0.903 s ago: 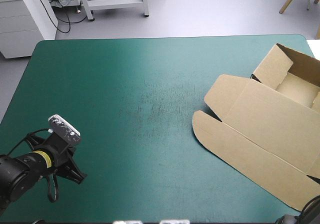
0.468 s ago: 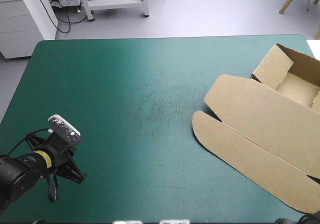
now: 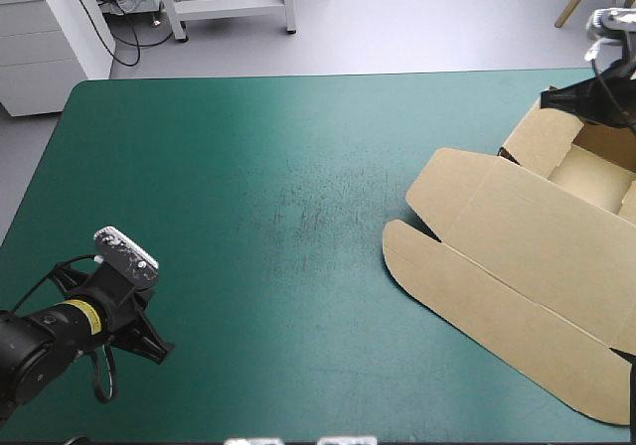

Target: Fold the box

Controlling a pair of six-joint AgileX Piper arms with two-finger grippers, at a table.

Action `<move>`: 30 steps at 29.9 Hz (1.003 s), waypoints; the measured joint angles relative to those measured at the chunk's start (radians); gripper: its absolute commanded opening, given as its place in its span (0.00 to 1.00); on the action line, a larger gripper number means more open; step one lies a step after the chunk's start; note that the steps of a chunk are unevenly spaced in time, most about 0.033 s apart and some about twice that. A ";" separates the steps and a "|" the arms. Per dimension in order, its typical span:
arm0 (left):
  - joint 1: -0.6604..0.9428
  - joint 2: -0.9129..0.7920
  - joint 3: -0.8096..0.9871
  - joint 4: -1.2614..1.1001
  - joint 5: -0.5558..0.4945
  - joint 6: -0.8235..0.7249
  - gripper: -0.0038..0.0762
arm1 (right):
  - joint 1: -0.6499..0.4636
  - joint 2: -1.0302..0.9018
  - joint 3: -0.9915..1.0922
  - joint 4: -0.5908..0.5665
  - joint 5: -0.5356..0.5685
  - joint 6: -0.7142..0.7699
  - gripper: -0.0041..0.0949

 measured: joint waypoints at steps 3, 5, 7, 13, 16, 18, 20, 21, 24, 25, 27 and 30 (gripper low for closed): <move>0.000 -0.034 0.000 -0.029 -0.006 -0.004 0.04 | 0.075 -0.062 0.080 -0.002 0.001 -0.002 0.02; 0.000 -0.068 0.000 -0.050 -0.007 -0.006 0.04 | 0.119 -0.126 0.161 -0.004 -0.014 -0.006 0.02; 0.000 -0.107 0.006 -0.066 -0.008 -0.007 0.04 | 0.152 -0.197 0.250 -0.006 -0.044 -0.011 0.02; 0.000 -0.245 0.085 -0.095 -0.022 -0.007 0.04 | 0.209 -0.475 0.575 -0.008 -0.160 -0.032 0.02; 0.000 -0.321 0.151 -0.101 -0.024 -0.007 0.04 | 0.211 -0.615 0.751 -0.012 -0.192 -0.041 0.02; 0.000 -0.370 0.200 -0.102 -0.024 -0.007 0.04 | 0.211 -0.714 0.864 -0.013 -0.210 -0.042 0.02; 0.000 -0.422 0.241 -0.102 -0.024 -0.007 0.04 | 0.211 -0.801 0.947 -0.013 -0.222 -0.045 0.02; 0.000 -0.447 0.263 -0.102 -0.024 -0.007 0.04 | 0.211 -0.850 1.003 -0.014 -0.229 -0.046 0.02; 0.000 -0.512 0.315 -0.108 -0.024 -0.007 0.04 | 0.211 -0.989 1.119 -0.015 -0.232 -0.048 0.02; 0.000 -0.529 0.329 -0.109 -0.022 -0.007 0.04 | 0.211 -1.025 1.156 -0.015 -0.232 -0.049 0.02; 0.000 -0.566 0.341 -0.114 -0.016 -0.007 0.04 | 0.211 -1.113 1.220 -0.015 -0.233 -0.049 0.02; 0.000 -0.610 0.340 -0.115 -0.016 -0.007 0.04 | 0.211 -1.230 1.270 -0.015 -0.231 -0.049 0.02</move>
